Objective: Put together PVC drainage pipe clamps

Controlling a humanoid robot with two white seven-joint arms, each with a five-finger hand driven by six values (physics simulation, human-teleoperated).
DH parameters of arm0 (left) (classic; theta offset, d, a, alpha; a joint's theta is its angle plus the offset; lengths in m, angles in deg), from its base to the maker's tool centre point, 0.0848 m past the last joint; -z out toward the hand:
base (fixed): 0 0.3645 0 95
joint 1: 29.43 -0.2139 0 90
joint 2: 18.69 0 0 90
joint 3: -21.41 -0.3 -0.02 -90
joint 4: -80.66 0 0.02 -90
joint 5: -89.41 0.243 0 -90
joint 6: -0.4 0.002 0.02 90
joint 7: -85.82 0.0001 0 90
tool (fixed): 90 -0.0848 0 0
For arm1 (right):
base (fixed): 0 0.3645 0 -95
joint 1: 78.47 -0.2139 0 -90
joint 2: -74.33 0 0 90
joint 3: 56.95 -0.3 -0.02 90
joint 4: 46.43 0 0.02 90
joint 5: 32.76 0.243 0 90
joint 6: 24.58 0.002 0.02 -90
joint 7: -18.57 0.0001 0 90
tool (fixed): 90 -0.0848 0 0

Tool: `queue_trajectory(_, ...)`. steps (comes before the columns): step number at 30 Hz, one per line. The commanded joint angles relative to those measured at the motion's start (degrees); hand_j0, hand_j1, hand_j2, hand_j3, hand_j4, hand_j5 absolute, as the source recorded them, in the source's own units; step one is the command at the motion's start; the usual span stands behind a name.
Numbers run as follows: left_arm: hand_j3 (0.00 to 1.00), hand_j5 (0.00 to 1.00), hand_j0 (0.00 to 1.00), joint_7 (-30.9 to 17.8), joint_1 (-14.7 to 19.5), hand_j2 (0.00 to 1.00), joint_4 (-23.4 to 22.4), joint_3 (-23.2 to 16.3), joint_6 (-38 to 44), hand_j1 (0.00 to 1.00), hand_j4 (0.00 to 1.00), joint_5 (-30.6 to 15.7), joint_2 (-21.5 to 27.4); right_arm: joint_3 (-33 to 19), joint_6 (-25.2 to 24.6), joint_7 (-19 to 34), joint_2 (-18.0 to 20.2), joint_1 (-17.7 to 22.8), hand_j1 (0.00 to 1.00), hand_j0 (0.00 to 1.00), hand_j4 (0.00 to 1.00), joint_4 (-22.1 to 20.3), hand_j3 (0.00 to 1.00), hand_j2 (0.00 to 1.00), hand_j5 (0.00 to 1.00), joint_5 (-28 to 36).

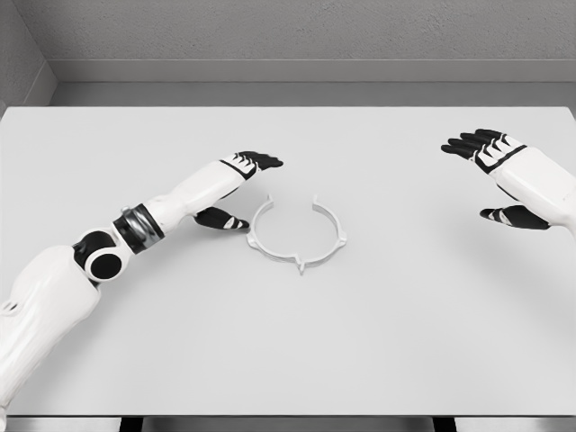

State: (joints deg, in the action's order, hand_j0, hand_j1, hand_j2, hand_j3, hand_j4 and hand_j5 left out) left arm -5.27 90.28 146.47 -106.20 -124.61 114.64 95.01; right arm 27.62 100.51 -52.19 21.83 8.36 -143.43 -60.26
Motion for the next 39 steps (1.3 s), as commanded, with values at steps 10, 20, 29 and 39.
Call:
queue_trajectory(10, 1.00, 1.00, 1.00, -0.06, -0.09, 1.00, -0.07, -0.27, 0.00, 1.00, 1.00, -0.36, -2.34, 0.07, -0.09, -0.08, 0.03, 0.00, 1.00, 1.00, 1.00, -0.30, 1.00, 1.00, 1.00, 0.43)
queue_trajectory(20, 1.00, 1.00, 1.00, -0.06, -0.26, 1.00, 0.02, -0.10, 0.00, 1.00, 1.00, -0.53, -3.40, 0.25, -0.09, -0.08, -0.32, 0.00, 1.00, 1.00, 1.00, -0.47, 1.00, 1.00, 1.00, 0.51)
queue_trajectory(29, 1.00, 1.00, 1.00, 0.03, -0.26, 1.00, 1.33, 1.14, 0.00, 1.00, 1.00, -1.32, 0.29, 0.33, -0.09, -0.17, -0.41, -0.09, 1.00, 1.00, 1.00, -0.47, 1.00, 1.00, 1.00, 0.51)
queue_trajectory(39, 1.00, 1.00, 1.00, 0.03, -3.08, 1.00, 5.73, 0.78, 0.00, 1.00, 1.00, -0.97, 3.11, 0.33, -0.09, -0.25, -0.41, -0.09, 1.00, 1.00, 1.00, -0.56, 1.00, 1.00, 1.00, 0.51)
